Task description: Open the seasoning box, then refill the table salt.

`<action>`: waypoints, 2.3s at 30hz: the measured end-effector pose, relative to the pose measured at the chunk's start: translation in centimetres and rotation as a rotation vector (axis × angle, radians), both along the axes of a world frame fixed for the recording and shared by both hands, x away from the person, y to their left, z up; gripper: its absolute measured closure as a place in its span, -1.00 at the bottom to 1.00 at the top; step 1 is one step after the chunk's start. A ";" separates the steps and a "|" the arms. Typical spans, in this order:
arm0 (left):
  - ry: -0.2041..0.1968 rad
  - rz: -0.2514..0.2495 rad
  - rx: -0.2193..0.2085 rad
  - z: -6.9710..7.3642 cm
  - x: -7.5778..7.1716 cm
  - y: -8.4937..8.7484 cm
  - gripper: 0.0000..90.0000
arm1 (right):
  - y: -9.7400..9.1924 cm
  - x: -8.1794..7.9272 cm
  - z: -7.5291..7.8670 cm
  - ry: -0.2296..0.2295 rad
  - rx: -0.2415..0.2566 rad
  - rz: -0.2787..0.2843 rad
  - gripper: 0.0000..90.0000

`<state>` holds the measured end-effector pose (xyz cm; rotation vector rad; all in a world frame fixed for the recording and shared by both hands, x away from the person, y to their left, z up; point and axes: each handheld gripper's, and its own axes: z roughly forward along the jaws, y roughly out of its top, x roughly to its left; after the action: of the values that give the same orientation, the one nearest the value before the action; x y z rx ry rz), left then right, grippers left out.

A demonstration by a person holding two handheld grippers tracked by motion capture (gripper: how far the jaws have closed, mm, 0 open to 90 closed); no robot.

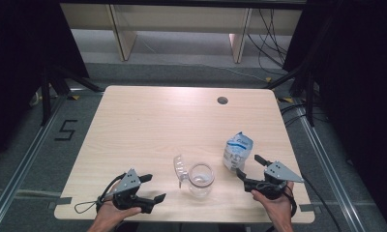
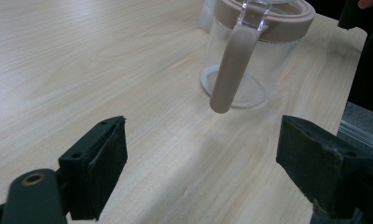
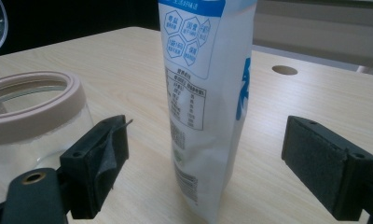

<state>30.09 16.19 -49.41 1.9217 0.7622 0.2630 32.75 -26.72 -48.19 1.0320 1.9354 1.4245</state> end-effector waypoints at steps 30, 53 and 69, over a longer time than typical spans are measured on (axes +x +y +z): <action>-0.001 -0.029 0.016 -0.2 0.0 -0.1 -0.65 | 1.9 3.7 -1.8 0.003 0.003 0.027 -0.65; 0.000 -0.022 -0.003 -0.3 0.0 -0.1 -0.65 | 3.4 4.8 -2.6 -0.020 0.002 0.016 -0.64; 0.005 -0.018 -0.006 -0.4 0.0 -0.1 -0.65 | 3.4 5.5 -2.9 -0.013 0.018 0.023 -0.46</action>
<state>30.08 16.05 -49.77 1.9231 0.7475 0.2447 38.24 -23.34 -51.13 1.0086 1.9344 1.4602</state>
